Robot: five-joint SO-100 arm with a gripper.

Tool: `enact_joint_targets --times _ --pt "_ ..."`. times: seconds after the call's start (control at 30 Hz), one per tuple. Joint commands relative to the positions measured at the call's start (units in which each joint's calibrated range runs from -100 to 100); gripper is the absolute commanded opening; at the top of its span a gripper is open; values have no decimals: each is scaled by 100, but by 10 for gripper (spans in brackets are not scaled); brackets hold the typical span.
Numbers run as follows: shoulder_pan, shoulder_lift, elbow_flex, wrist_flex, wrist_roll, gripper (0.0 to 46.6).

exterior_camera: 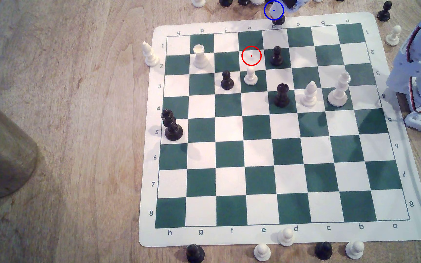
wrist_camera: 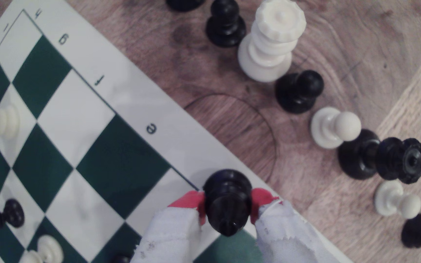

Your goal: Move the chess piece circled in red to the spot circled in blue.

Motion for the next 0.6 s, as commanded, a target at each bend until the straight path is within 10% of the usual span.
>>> enact_joint_targets --times 0.0,0.57 --pt "69 59 -581 -196 20 3" --pt "233 297 -853 -531 190 3"
